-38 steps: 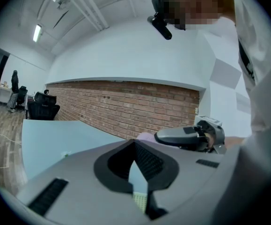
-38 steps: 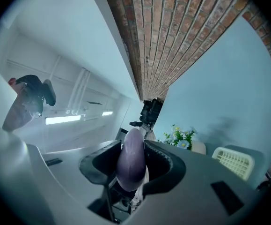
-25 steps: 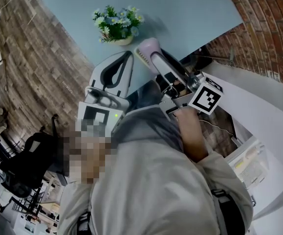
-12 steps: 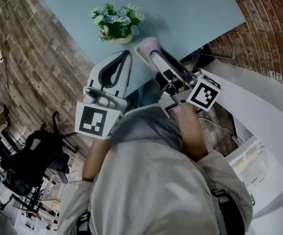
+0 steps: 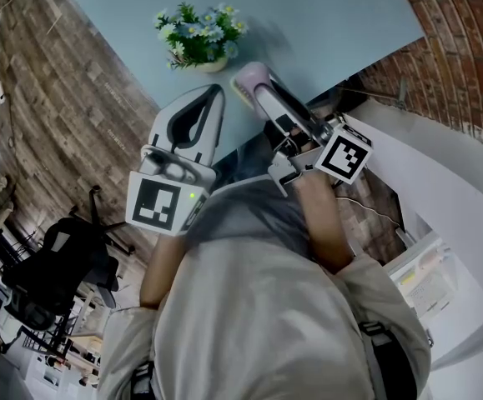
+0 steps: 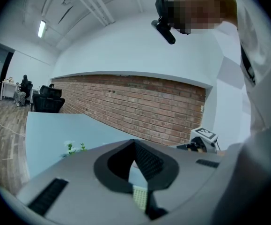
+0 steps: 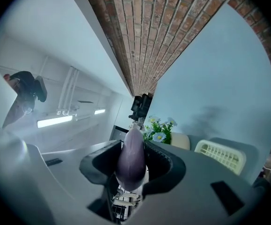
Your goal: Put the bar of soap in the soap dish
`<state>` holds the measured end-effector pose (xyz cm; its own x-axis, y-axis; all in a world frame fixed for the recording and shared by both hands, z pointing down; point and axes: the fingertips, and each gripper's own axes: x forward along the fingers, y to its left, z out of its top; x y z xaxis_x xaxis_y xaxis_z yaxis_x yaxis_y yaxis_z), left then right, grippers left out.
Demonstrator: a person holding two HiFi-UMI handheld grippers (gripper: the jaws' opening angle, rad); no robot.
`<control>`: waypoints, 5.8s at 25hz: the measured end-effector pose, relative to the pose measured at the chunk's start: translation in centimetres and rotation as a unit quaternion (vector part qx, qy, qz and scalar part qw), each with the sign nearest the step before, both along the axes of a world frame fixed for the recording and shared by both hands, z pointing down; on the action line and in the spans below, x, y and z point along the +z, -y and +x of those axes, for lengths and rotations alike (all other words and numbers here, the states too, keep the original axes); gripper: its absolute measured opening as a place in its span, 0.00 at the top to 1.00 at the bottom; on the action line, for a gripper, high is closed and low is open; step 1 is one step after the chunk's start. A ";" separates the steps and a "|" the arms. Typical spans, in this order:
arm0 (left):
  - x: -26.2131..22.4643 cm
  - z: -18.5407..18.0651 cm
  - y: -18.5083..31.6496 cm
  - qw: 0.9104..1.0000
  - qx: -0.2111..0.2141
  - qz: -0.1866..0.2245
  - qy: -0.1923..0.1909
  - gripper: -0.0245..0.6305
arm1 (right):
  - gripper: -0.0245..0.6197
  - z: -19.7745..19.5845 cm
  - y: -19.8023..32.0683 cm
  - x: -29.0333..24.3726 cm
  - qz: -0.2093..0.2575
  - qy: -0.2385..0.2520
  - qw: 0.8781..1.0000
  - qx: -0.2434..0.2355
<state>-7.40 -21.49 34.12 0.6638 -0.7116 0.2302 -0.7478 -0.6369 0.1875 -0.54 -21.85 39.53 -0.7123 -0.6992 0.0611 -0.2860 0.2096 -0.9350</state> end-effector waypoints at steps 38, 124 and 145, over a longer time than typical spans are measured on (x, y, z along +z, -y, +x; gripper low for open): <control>1.5 -0.2 1.1 1.000 -0.020 -0.020 0.010 0.96 | 0.71 0.1 1.0 6.8 -0.052 -0.019 0.998 -0.032; 1.4 -3.0 0.8 1.000 -0.019 -0.020 -0.003 0.96 | 0.71 -0.7 -0.6 15.9 -0.097 -0.372 0.918 -0.096; 1.4 -2.3 0.6 1.000 -0.015 -0.021 -0.001 0.96 | 0.71 1.4 0.0 15.5 -0.080 -0.414 0.902 -0.089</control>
<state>-9.69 -22.05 35.52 0.6424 -0.7215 0.2584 -0.7664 -0.6054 0.2149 0.82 -21.87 55.02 -0.4759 -0.5135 0.7140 -0.8758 0.2024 -0.4381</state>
